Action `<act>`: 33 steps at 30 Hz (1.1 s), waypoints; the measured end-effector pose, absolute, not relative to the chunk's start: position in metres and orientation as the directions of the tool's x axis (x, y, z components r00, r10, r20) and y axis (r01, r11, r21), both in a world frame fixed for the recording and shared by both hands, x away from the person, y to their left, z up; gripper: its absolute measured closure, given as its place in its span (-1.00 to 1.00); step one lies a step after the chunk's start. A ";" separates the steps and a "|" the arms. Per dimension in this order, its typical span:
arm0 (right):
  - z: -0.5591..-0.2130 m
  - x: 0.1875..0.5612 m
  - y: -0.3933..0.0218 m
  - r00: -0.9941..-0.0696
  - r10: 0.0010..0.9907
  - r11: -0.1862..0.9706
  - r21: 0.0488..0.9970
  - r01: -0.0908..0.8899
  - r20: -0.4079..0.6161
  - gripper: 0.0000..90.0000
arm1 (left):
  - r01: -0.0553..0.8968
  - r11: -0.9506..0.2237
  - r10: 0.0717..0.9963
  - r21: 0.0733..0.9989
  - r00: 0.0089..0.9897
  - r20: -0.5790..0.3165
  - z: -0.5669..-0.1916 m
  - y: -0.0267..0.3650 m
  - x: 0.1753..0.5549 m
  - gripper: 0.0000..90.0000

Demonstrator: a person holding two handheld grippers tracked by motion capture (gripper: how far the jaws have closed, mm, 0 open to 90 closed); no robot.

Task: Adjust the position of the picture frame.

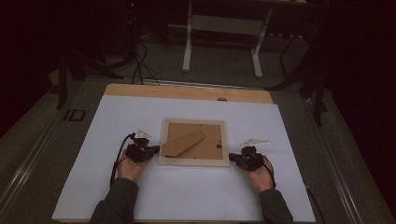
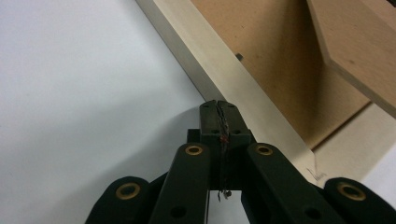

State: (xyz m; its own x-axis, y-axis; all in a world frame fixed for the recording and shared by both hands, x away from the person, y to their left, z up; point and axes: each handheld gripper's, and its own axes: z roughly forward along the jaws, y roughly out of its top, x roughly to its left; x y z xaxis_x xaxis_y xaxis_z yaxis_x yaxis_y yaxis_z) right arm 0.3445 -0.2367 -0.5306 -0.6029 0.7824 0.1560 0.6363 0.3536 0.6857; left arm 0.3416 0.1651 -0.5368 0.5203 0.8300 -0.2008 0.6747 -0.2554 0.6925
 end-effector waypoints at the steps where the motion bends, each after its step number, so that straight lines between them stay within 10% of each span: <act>1: -0.531 0.345 -0.237 -0.602 0.784 0.352 0.686 0.637 0.156 1.00 | 0.674 -0.257 0.830 0.692 0.521 -0.199 -0.537 0.165 0.341 1.00; 33: -0.532 0.347 -0.238 -0.606 0.780 0.350 0.696 0.627 0.154 1.00 | 0.675 -0.241 0.829 0.697 0.517 -0.214 -0.538 0.166 0.335 1.00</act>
State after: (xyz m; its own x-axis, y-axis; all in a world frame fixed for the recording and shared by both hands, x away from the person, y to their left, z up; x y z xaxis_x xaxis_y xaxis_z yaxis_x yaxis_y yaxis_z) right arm 0.3468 -0.2379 -0.5319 -0.6060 0.7805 0.1538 0.6271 0.3496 0.6961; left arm 0.3350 0.1656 -0.5381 0.5170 0.8289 -0.2137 0.6749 -0.2411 0.6974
